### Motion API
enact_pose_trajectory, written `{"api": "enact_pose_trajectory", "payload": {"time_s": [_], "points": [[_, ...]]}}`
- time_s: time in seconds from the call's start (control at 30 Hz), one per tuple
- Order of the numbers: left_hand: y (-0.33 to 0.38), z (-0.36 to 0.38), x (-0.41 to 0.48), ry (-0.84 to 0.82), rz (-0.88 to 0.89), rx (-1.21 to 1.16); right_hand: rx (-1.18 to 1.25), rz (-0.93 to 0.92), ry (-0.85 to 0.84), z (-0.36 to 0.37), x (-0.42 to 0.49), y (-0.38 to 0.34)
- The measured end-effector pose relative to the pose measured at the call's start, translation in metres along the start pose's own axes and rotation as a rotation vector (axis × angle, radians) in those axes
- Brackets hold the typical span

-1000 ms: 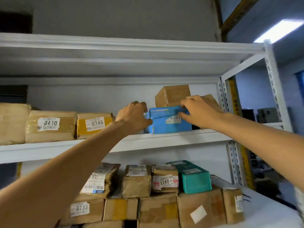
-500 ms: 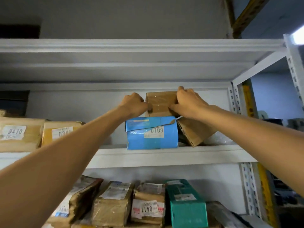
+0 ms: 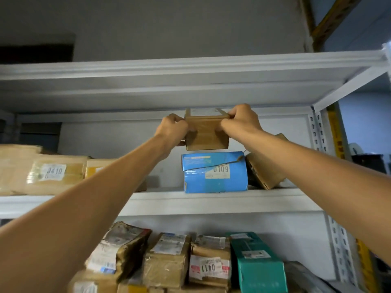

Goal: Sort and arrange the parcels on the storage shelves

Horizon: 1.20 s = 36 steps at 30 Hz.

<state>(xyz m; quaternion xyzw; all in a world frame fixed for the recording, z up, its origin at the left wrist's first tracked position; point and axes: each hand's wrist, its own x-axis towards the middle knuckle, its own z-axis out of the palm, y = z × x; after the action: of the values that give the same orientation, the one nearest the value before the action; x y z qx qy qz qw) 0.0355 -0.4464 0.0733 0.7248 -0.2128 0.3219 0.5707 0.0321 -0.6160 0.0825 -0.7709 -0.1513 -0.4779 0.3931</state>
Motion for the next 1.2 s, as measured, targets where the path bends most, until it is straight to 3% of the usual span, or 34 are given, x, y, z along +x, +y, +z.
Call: {"api": "enact_pose_trajectory", "payload": {"time_s": [0.23,0.4,0.53,0.73,1.03,1.2], "points": [[-0.009,-0.036,-0.013,0.059,0.037,-0.245,0.15,0.015,0.082,0.021,-0.033,-0.035],[-0.023,-0.063,-0.018,0.03,-0.019,-0.346,0.199,0.032,0.049,0.039,-0.053,-0.051],[-0.03,-0.078,-0.027,-0.05,0.041,-0.295,0.136,-0.011,0.006,0.046,-0.061,-0.061],[-0.034,-0.09,-0.039,-0.018,0.089,-0.286,0.155,-0.004,-0.029,0.046,-0.068,-0.064],[-0.011,-0.049,-0.06,-0.079,0.211,-0.348,0.079,-0.082,0.051,-0.007,-0.083,-0.049],[-0.01,0.001,-0.084,-0.107,0.232,-0.466,-0.083,-0.095,0.09,-0.045,-0.099,-0.027]]}}
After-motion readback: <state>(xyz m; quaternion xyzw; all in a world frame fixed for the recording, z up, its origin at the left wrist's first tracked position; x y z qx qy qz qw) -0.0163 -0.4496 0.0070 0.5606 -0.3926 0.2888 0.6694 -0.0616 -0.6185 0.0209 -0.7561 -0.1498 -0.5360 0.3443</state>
